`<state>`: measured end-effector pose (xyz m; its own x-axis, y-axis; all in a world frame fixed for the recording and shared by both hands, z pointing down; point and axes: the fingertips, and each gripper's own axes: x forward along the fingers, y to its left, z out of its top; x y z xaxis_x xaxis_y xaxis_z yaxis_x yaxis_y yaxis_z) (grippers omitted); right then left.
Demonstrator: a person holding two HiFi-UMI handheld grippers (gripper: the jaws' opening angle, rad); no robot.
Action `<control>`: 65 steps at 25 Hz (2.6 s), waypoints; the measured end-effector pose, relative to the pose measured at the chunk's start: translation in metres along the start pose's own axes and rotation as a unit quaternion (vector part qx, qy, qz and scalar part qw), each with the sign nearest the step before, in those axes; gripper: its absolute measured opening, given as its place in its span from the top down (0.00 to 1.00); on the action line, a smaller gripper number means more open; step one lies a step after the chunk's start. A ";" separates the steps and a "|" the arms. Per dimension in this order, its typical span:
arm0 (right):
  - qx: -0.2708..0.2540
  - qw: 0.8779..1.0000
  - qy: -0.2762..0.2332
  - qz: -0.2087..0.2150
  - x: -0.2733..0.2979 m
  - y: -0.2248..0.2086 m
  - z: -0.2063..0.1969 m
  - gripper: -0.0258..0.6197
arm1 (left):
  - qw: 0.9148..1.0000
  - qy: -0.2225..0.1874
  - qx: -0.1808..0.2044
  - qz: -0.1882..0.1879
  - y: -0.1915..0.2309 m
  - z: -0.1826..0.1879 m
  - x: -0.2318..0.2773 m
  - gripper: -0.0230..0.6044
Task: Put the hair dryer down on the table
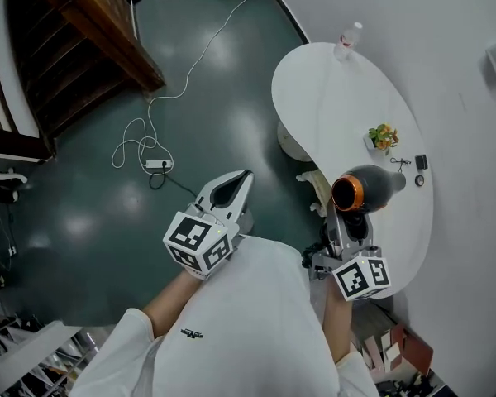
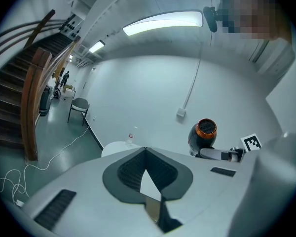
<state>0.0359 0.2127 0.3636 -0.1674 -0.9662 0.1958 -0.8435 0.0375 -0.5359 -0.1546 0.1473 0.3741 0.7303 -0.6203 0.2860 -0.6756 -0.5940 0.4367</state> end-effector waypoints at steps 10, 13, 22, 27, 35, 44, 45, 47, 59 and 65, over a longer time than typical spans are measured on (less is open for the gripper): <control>-0.009 1.000 -0.020 -0.022 0.075 0.021 0.006 0.53 | 1.000 -0.001 0.006 -0.030 0.064 0.042 0.027 0.95; -0.005 1.000 -0.017 -0.023 0.087 0.026 0.006 0.53 | 0.999 0.012 0.002 -0.035 0.075 0.044 0.038 0.95; -0.004 0.999 -0.004 -0.032 0.138 -0.003 0.016 0.53 | 0.999 0.027 0.002 -0.038 0.095 0.057 0.094 0.95; 0.000 1.000 -0.001 -0.028 0.175 -0.017 0.029 0.53 | 0.999 0.027 0.011 -0.030 0.108 0.081 0.123 0.95; -0.010 1.000 0.012 -0.019 0.229 -0.062 0.049 0.53 | 0.999 0.026 0.028 -0.026 0.113 0.110 0.186 0.95; -0.023 0.999 0.030 -0.010 0.284 -0.121 0.065 0.53 | 0.998 0.018 0.048 -0.030 0.103 0.136 0.264 0.95; -0.026 0.999 0.031 -0.008 0.289 -0.127 0.068 0.53 | 0.998 0.016 0.049 -0.029 0.101 0.138 0.273 0.95; -0.033 0.999 0.035 -0.006 0.296 -0.140 0.074 0.53 | 0.998 0.015 0.048 -0.026 0.096 0.138 0.288 0.95; -0.048 0.996 0.068 -0.012 0.325 -0.183 0.075 0.53 | 0.998 0.055 0.035 -0.024 0.082 0.120 0.344 0.95; -0.061 0.995 0.082 -0.018 0.336 -0.198 0.066 0.53 | 0.995 0.085 0.043 -0.039 0.074 0.110 0.360 0.95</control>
<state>0.1803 -0.1359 0.4807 -0.2078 -0.9134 0.3501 -0.9048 0.0435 -0.4236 0.0467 -0.1763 0.4157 0.7822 -0.4797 0.3976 -0.6173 -0.6830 0.3904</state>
